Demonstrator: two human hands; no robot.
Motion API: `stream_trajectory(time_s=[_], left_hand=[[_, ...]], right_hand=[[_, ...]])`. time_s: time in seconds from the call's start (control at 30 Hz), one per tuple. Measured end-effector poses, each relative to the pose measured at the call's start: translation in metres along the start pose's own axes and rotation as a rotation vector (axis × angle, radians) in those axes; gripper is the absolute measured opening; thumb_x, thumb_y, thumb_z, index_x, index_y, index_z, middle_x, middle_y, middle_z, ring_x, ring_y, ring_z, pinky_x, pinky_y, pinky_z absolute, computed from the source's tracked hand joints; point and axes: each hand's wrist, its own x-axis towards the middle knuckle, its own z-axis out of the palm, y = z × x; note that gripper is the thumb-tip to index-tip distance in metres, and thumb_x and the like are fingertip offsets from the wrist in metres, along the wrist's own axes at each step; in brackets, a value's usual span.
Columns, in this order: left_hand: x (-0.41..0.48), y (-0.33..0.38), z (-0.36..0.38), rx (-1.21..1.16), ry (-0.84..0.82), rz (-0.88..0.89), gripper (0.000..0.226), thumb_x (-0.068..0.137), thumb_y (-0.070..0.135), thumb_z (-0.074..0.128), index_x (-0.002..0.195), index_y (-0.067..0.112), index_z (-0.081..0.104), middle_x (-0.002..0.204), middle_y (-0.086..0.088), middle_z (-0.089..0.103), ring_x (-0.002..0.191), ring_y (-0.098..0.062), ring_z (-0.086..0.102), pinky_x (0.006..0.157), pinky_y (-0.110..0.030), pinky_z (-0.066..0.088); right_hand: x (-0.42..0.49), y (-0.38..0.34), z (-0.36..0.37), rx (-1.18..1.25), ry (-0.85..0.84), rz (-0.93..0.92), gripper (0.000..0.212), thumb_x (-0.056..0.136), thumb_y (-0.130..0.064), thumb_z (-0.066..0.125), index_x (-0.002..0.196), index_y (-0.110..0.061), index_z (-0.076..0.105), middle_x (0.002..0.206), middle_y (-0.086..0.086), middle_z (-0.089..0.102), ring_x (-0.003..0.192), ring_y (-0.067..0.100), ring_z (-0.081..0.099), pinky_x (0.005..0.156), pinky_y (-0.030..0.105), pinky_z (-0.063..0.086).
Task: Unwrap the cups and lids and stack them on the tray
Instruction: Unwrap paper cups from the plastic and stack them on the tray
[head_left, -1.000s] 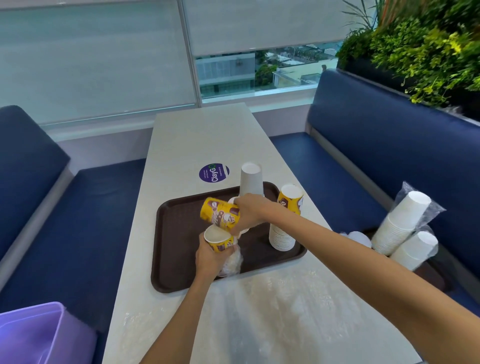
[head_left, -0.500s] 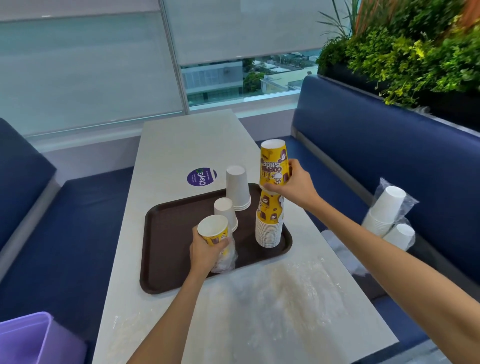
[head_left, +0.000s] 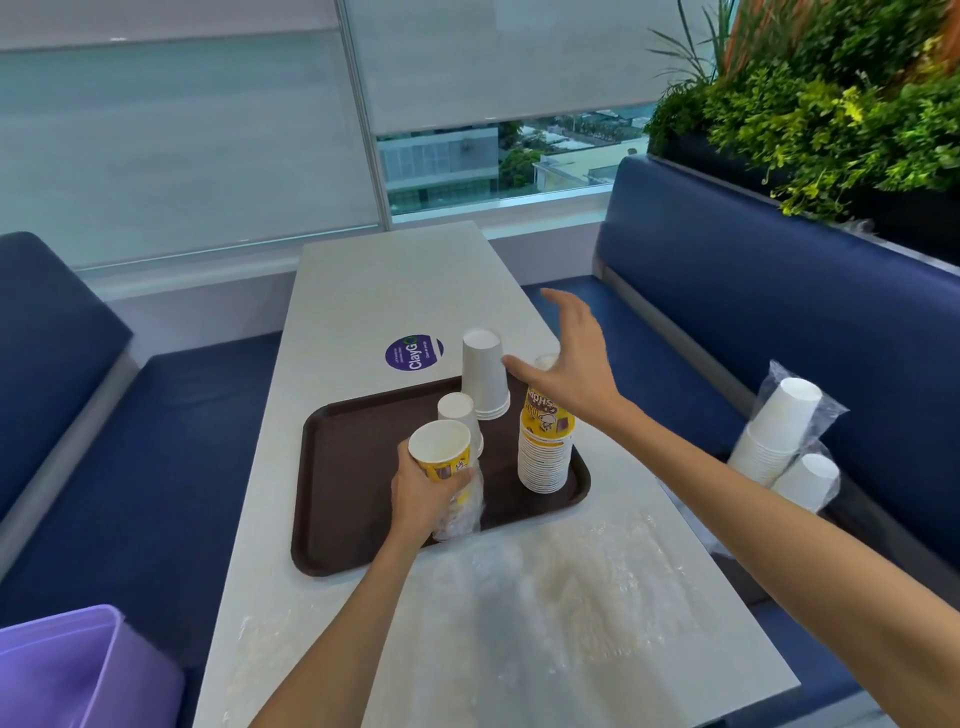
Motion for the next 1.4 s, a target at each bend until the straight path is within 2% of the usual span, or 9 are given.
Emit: stream_trajectory(time_s=[0.13,0.33,0.6,0.7,0.83,1.07,1.2,1.3,1.4], left_hand=[[0.001,0.011,-0.002,0.009,0.012,0.06,0.075,0.068,0.017,0.085,0.128,0.013,0.039,0.115,0.001,0.055,0.104,-0.014,0.053,0.08,-0.023,0.041],[0.002,0.024,-0.01,0.019,-0.016,0.119,0.077,0.069,0.016,0.084,0.131,0.016,0.038,0.108,0.007,0.054,0.094,-0.008,0.054,0.062,-0.007,0.043],[0.007,0.013,-0.019,0.007,0.008,0.139,0.077,0.066,0.016,0.085,0.128,0.015,0.04,0.11,0.004,0.057,0.1,-0.013,0.058,0.082,-0.023,0.047],[0.007,0.01,-0.018,0.012,0.023,0.121,0.074,0.068,0.017,0.084,0.128,0.016,0.041,0.106,0.007,0.056,0.098,-0.012,0.058,0.083,-0.022,0.047],[0.01,0.011,-0.019,0.039,-0.001,0.151,0.067,0.071,0.017,0.082,0.125,0.015,0.044,0.104,0.006,0.058,0.095,-0.012,0.059,0.071,-0.013,0.044],[0.011,0.013,-0.015,0.123,-0.028,0.196,0.069,0.072,0.02,0.081,0.129,0.014,0.043,0.112,0.002,0.059,0.101,-0.013,0.058,0.075,-0.014,0.045],[0.01,0.013,-0.015,0.126,-0.025,0.202,0.068,0.073,0.02,0.081,0.129,0.016,0.043,0.114,0.0,0.059,0.102,-0.014,0.059,0.077,-0.019,0.048],[0.011,0.01,-0.016,0.102,-0.009,0.194,0.065,0.074,0.016,0.079,0.128,0.016,0.042,0.113,0.0,0.06,0.101,-0.016,0.059,0.079,-0.027,0.051],[0.011,0.009,-0.015,0.07,0.03,0.151,0.067,0.073,0.017,0.079,0.129,0.017,0.042,0.113,-0.001,0.06,0.102,-0.017,0.058,0.084,-0.03,0.049]], right_hand=[[0.0,-0.034,0.017,0.04,-0.307,-0.143,0.064,0.077,-0.041,0.075,0.131,-0.016,0.05,0.134,0.005,0.047,0.124,0.018,0.043,0.101,0.027,0.034],[0.002,-0.052,0.052,-0.072,-0.849,0.039,0.074,0.075,-0.044,0.077,0.134,-0.011,0.048,0.133,0.005,0.052,0.12,0.02,0.05,0.099,0.031,0.043],[0.017,-0.064,0.059,-0.016,-0.768,0.064,0.059,0.077,-0.042,0.075,0.122,-0.008,0.056,0.117,0.006,0.062,0.095,0.015,0.056,0.075,0.022,0.048],[0.025,-0.063,0.056,-0.01,-0.756,0.102,0.064,0.08,-0.044,0.071,0.131,-0.011,0.05,0.127,0.006,0.056,0.107,0.019,0.054,0.083,0.024,0.048],[0.036,-0.062,0.045,-0.155,-0.937,0.077,0.07,0.082,-0.036,0.07,0.141,-0.018,0.035,0.137,0.007,0.047,0.118,0.024,0.049,0.094,0.032,0.046],[0.036,-0.088,0.051,-0.81,-0.976,-0.407,0.073,0.071,-0.037,0.08,0.133,-0.015,0.048,0.122,0.005,0.055,0.109,0.02,0.053,0.084,0.029,0.044],[0.031,-0.089,0.054,-1.065,-0.917,-0.57,0.059,0.07,-0.039,0.08,0.118,-0.014,0.058,0.111,0.004,0.062,0.099,0.017,0.053,0.094,0.031,0.039],[0.037,-0.086,0.041,-1.048,-0.871,-0.548,0.054,0.073,-0.043,0.076,0.114,-0.013,0.058,0.103,0.003,0.06,0.093,0.016,0.049,0.095,0.03,0.035],[0.048,-0.073,0.013,-0.793,-0.79,-0.322,0.057,0.075,-0.052,0.072,0.111,-0.011,0.057,0.094,0.003,0.056,0.086,0.017,0.049,0.09,0.03,0.037]])
